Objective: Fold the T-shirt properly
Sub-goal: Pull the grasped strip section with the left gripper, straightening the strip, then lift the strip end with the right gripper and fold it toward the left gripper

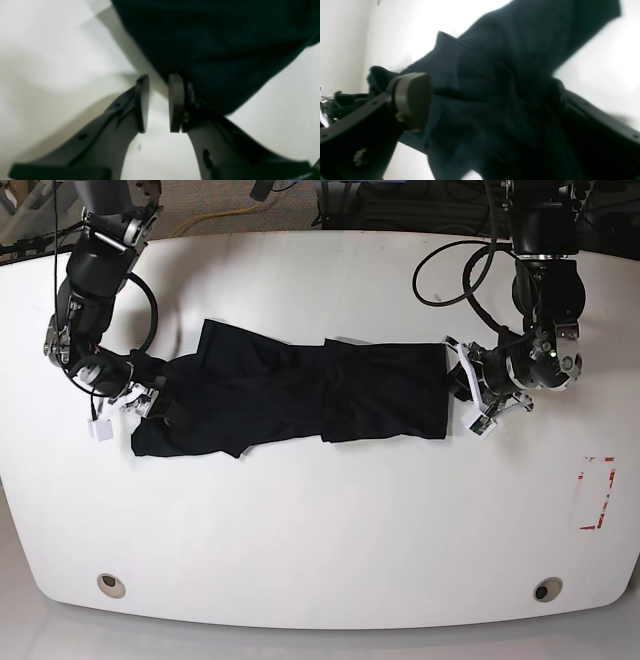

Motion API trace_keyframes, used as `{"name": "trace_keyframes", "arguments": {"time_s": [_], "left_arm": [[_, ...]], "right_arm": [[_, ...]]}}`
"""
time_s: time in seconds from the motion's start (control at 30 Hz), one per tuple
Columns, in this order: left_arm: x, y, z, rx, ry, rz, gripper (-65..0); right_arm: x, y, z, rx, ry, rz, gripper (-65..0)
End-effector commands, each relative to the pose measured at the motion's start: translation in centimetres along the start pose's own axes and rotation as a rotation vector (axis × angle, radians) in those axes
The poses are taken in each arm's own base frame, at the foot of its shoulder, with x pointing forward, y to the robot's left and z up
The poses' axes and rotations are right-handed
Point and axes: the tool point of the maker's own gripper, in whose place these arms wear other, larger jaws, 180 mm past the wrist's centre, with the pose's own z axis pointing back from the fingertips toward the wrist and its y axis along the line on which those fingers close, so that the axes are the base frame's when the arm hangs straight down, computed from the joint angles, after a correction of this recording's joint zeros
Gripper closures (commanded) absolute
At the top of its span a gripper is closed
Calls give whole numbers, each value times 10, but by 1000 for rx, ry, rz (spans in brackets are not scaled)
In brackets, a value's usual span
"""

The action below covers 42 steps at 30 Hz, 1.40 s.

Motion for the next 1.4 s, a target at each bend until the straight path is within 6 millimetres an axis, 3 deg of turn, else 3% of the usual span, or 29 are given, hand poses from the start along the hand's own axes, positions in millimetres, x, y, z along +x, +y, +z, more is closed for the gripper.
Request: {"name": "trace_keyframes", "arguments": {"time_s": [0.0, 0.07, 0.1, 0.17, 0.23, 0.33, 0.47, 0.63, 0.97, 1.07, 1.17, 1.37], "left_arm": [[9, 5, -1, -4, -40, 13, -117], [4, 6, -5, -12, -29, 29, -117], [0, 5, -8, -18, -20, 41, -117], [0, 7, -10, -21, -17, 47, -117], [2, 10, -11, -20, -18, 51, -117], [-3, 6, -16, -37, 1, 56, -117], [-7, -6, -26, -74, 29, 38, -115], [1, -14, -30, -94, 24, 3, -115], [8, -48, -47, -155, 35, -20, -118], [15, -62, -52, -185, 25, -34, -118], [27, -64, -54, -190, 5, -42, -118], [35, -69, -56, -200, -12, -40, -118]], "right_arm": [[-4, 3, -4, -3, 31, 5, -572], [-4, 5, -7, 4, 27, 2, -549], [-4, 5, -7, 4, 24, 2, -495], [0, 6, -7, 5, 8, 2, -373], [4, 5, -6, 2, -12, 4, -190], [8, 5, -4, 0, -24, 11, 0], [30, 16, 12, -19, -66, 124, 0], [51, 46, 31, -29, -107, 300, 0], [69, 94, 55, -61, -97, 519, 0], [69, 113, 55, -47, -111, 565, 0], [68, 130, 53, -31, -119, 604, 0], [51, 179, 27, 73, -69, 721, 0]]}}
